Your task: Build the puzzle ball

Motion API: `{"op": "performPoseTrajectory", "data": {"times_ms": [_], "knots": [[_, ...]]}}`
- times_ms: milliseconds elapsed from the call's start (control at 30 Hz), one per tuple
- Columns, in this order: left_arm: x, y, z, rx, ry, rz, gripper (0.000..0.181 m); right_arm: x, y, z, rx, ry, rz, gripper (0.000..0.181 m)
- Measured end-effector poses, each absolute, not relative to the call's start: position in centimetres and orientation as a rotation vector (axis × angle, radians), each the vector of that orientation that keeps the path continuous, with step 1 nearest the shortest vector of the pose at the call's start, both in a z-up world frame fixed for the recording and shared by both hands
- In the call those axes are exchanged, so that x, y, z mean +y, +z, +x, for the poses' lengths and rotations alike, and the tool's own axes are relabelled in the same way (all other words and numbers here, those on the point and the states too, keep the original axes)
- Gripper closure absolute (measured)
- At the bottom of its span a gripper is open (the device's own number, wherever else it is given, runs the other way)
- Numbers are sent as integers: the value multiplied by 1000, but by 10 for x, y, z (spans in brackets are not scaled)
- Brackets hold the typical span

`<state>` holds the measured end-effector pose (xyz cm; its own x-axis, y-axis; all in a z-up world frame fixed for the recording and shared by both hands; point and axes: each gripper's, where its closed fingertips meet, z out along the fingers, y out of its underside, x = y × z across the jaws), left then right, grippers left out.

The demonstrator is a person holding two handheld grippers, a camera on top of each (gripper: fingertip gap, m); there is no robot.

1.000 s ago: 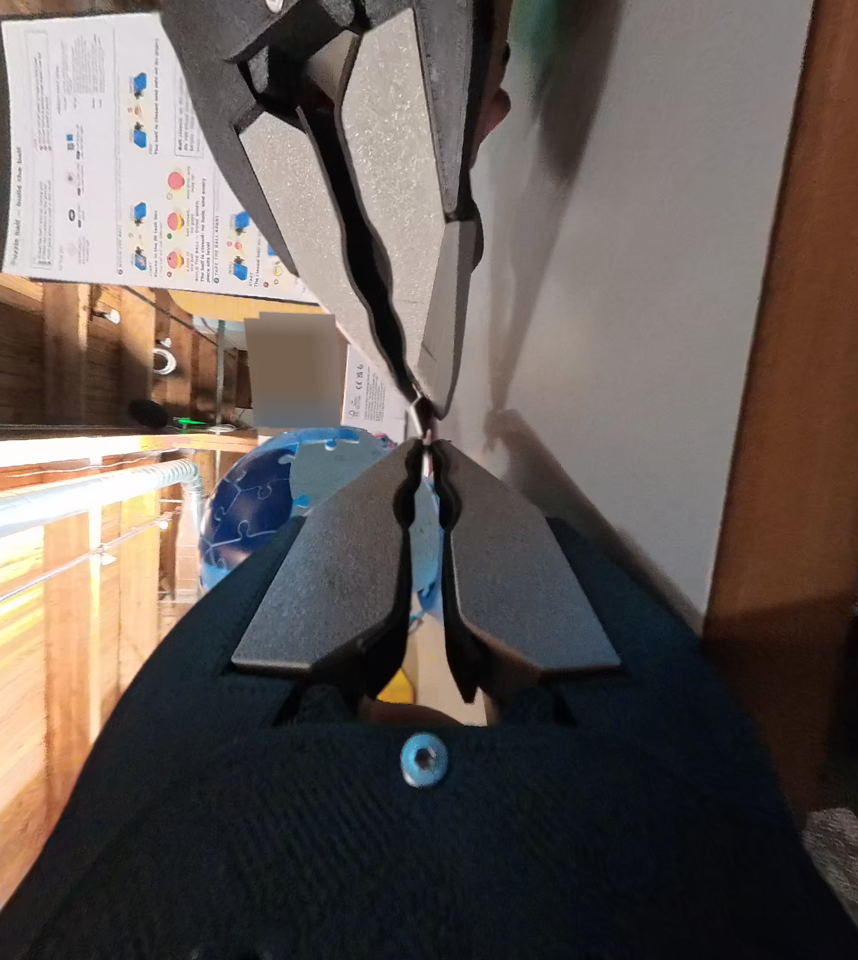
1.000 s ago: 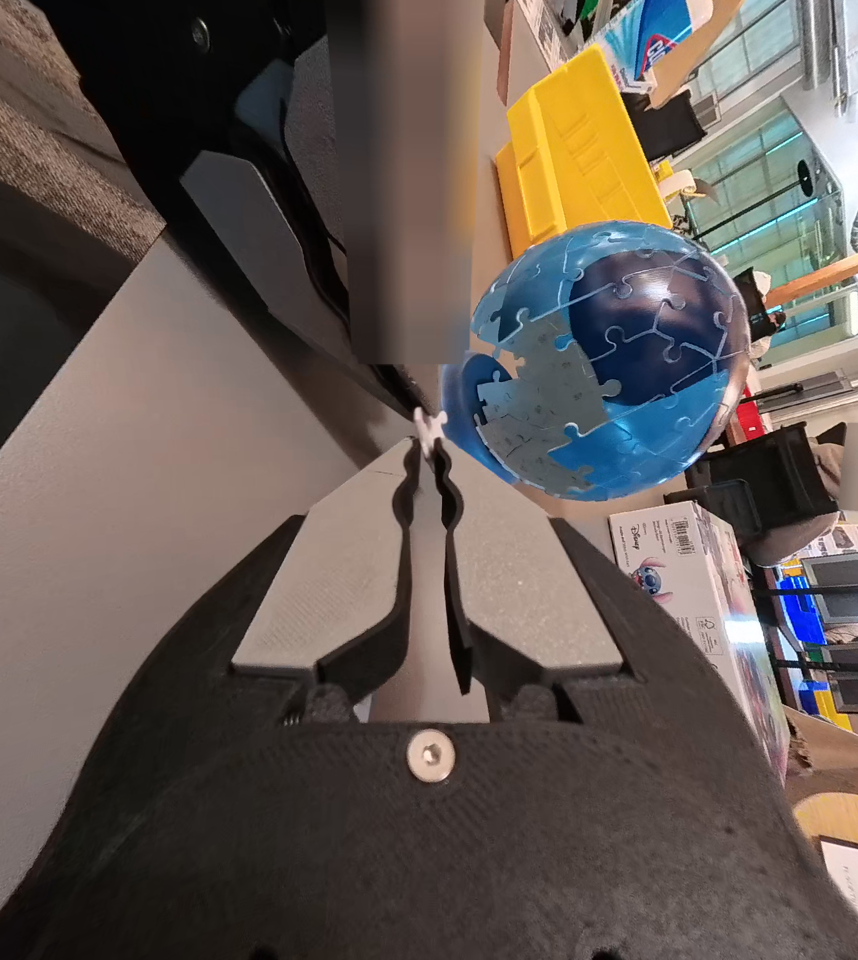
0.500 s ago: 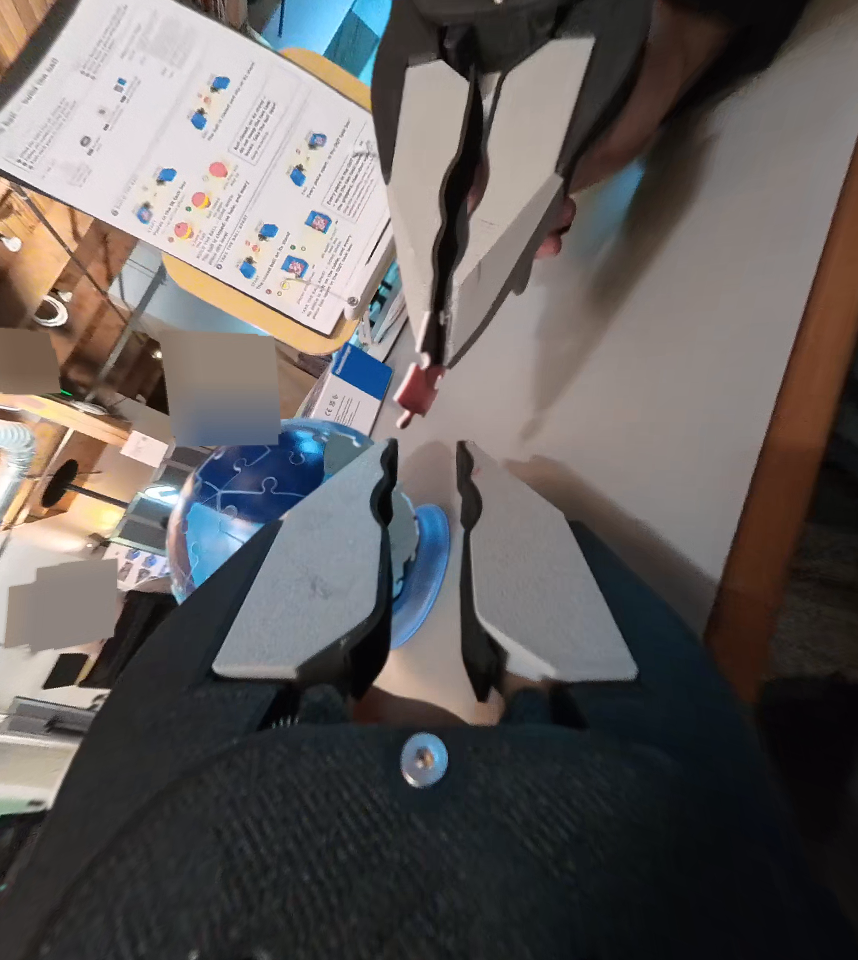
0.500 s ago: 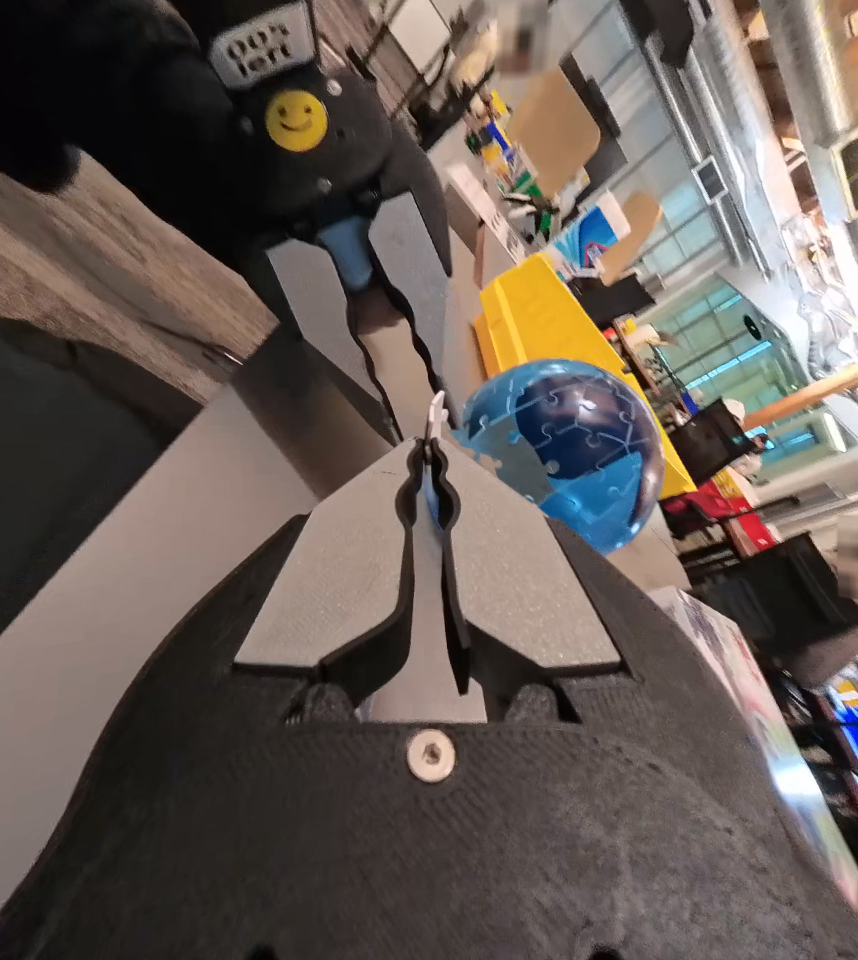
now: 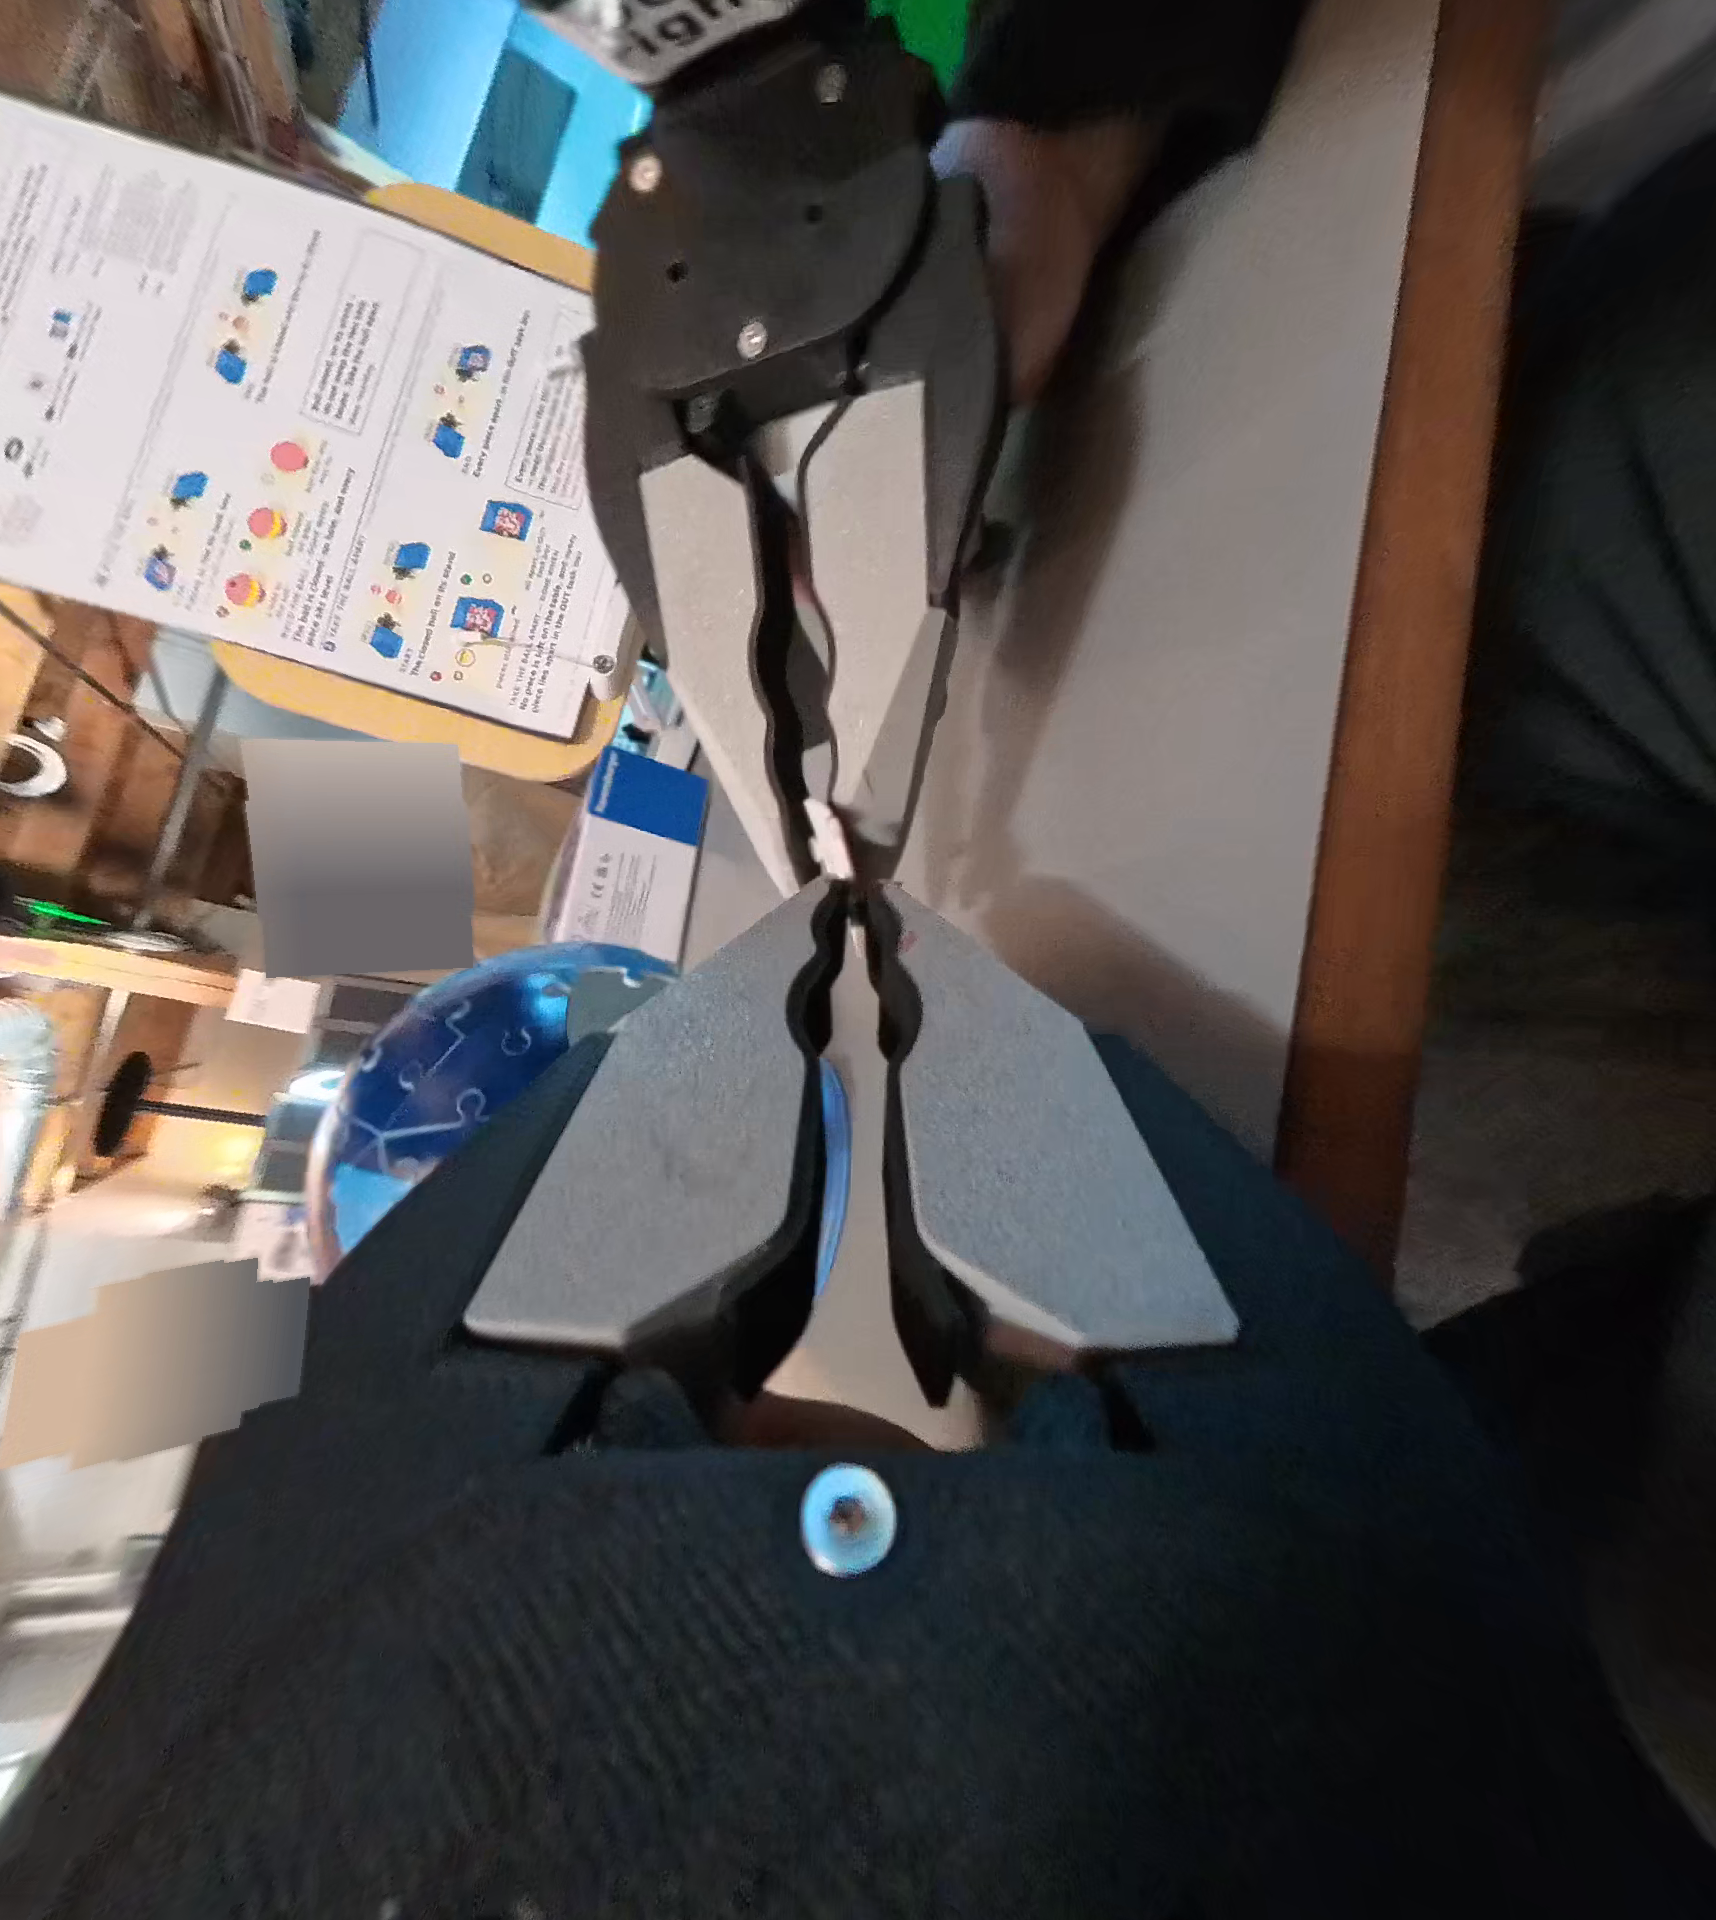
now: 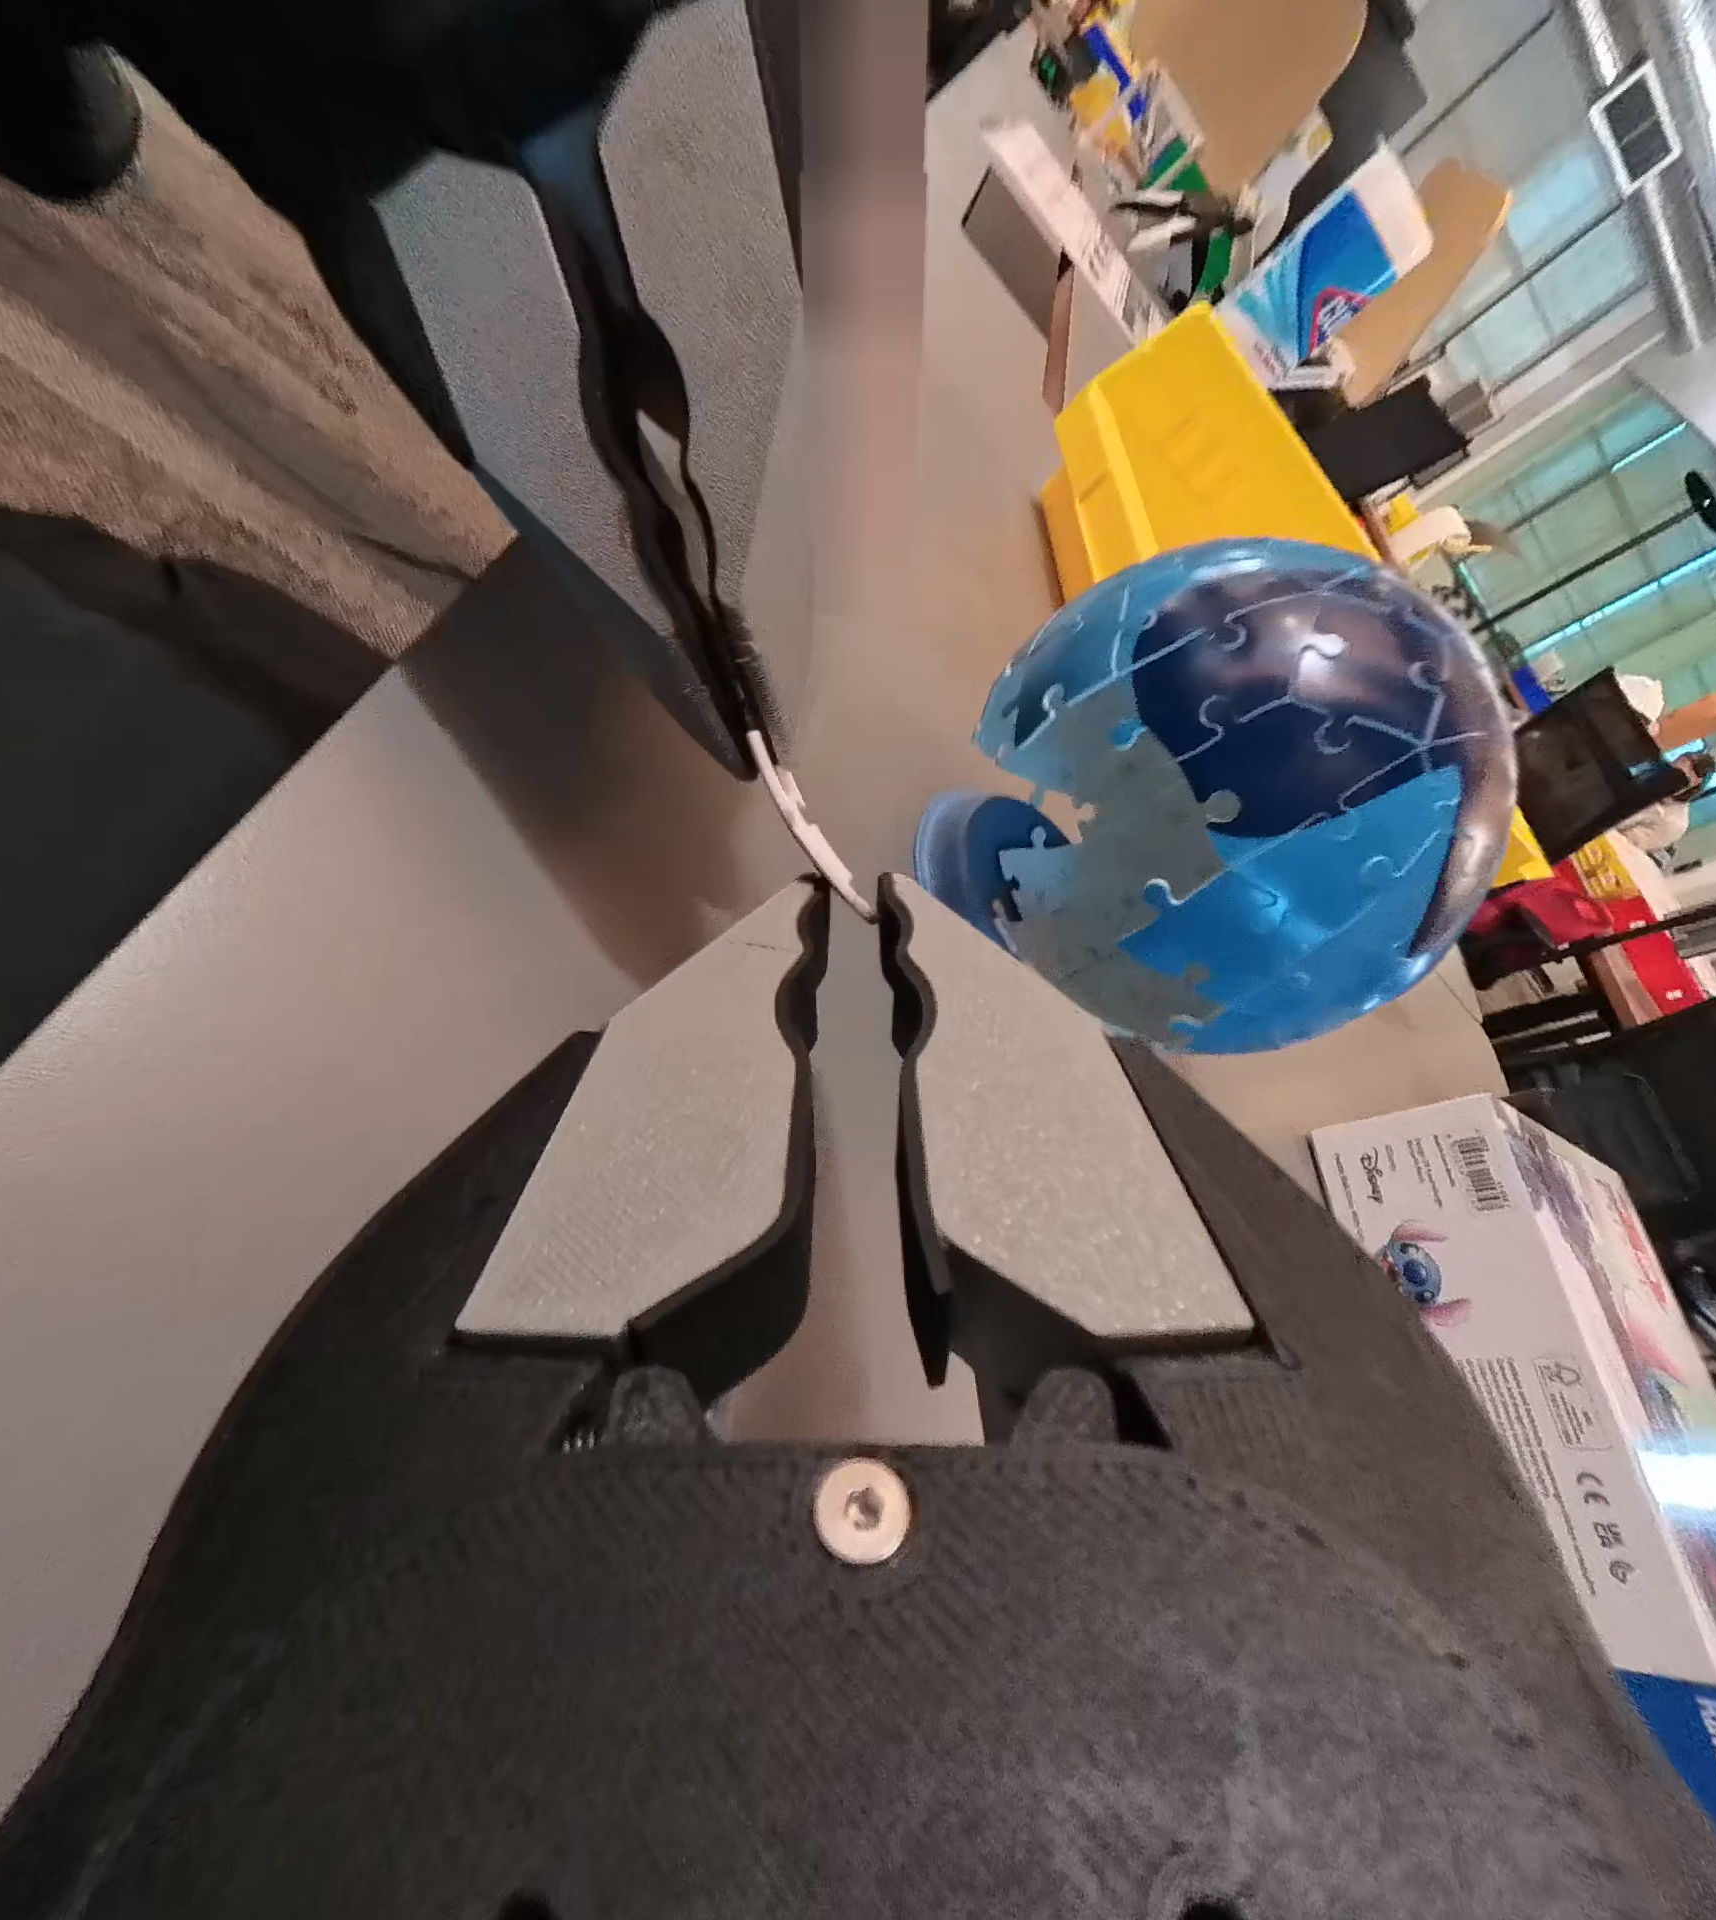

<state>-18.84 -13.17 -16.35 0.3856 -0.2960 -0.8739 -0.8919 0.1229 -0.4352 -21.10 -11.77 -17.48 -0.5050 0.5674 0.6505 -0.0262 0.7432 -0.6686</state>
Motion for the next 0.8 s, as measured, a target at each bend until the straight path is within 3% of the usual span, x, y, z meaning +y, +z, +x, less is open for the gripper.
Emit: {"op": "performPoseTrajectory", "data": {"times_ms": [800], "knots": [[-111, -165, -193, 1181, 946, -1421, 181, -105, -191, -219, -2018, 615, -434, 167]]}}
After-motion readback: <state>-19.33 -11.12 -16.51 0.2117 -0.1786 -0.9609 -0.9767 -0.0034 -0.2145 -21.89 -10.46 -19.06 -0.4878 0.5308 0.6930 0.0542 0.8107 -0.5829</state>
